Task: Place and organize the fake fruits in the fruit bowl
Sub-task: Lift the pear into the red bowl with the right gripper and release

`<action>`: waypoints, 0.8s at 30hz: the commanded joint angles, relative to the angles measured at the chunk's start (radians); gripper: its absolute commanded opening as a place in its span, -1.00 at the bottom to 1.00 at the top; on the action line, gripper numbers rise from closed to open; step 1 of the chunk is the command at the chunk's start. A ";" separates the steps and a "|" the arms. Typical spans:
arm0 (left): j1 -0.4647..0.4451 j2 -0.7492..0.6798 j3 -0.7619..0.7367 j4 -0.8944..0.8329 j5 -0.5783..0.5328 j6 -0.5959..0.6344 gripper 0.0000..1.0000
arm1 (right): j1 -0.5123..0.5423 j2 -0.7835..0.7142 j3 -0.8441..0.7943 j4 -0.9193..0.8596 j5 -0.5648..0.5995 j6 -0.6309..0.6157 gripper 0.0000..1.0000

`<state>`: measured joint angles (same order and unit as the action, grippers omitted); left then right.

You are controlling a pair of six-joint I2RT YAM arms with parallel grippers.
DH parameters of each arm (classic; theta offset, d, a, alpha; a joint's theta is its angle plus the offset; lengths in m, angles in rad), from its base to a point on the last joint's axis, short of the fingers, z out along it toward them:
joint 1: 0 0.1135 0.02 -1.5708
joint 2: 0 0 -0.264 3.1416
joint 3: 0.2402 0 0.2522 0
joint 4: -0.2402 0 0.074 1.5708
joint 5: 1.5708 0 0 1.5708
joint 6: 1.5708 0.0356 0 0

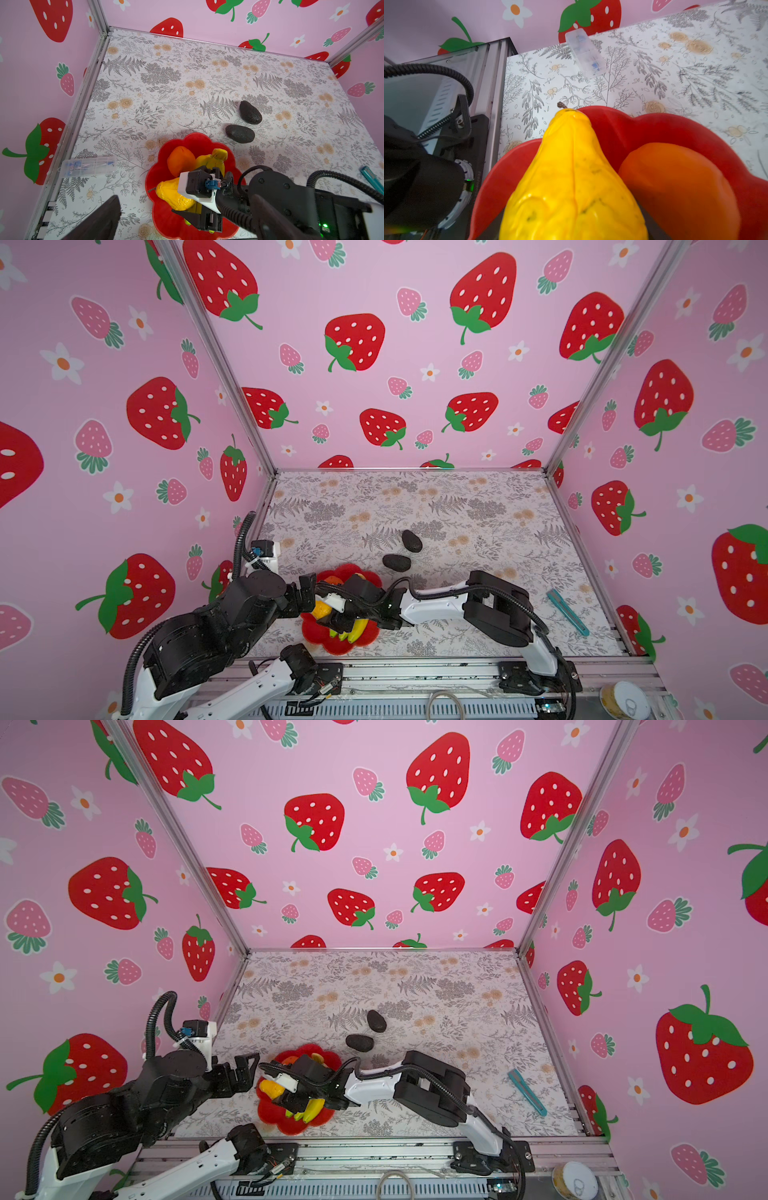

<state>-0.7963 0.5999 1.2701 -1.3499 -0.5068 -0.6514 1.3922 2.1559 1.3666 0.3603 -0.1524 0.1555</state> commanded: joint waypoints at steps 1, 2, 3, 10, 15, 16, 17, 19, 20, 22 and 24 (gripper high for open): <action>0.004 -0.009 -0.007 0.005 -0.035 -0.013 0.98 | 0.004 0.020 0.043 -0.028 -0.020 -0.012 0.01; 0.005 -0.007 -0.004 0.005 -0.036 -0.011 0.98 | 0.004 0.024 0.043 -0.030 -0.018 -0.013 0.02; 0.004 -0.005 -0.003 0.002 -0.036 -0.010 0.98 | 0.003 0.023 0.041 -0.029 -0.017 -0.013 0.02; 0.005 -0.002 0.000 0.000 -0.039 -0.008 0.98 | 0.004 0.003 0.026 -0.028 -0.004 -0.022 0.39; 0.005 0.009 0.001 0.005 -0.033 -0.001 0.98 | 0.004 -0.035 0.008 -0.022 -0.002 -0.030 0.60; 0.005 0.012 0.002 0.005 -0.033 0.001 0.98 | 0.004 -0.044 0.004 -0.022 -0.002 -0.032 0.64; 0.005 0.013 0.001 0.007 -0.032 0.002 0.98 | 0.004 -0.056 0.000 -0.019 0.001 -0.032 0.67; 0.005 0.016 0.001 0.016 -0.028 0.005 0.98 | 0.004 -0.088 -0.013 -0.014 0.005 -0.037 0.76; 0.004 0.017 0.003 0.021 -0.024 0.008 0.98 | 0.004 -0.105 -0.019 -0.012 0.009 -0.039 0.79; 0.005 0.022 0.013 0.032 -0.018 0.015 0.98 | 0.004 -0.146 -0.035 -0.011 0.029 -0.043 0.81; 0.004 0.024 0.032 0.052 -0.011 0.024 0.98 | 0.004 -0.195 -0.058 -0.009 0.065 -0.042 0.82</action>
<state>-0.7944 0.6132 1.2697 -1.3170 -0.5114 -0.6384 1.3922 2.0457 1.3270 0.3340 -0.1295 0.1326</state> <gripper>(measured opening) 0.991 0.909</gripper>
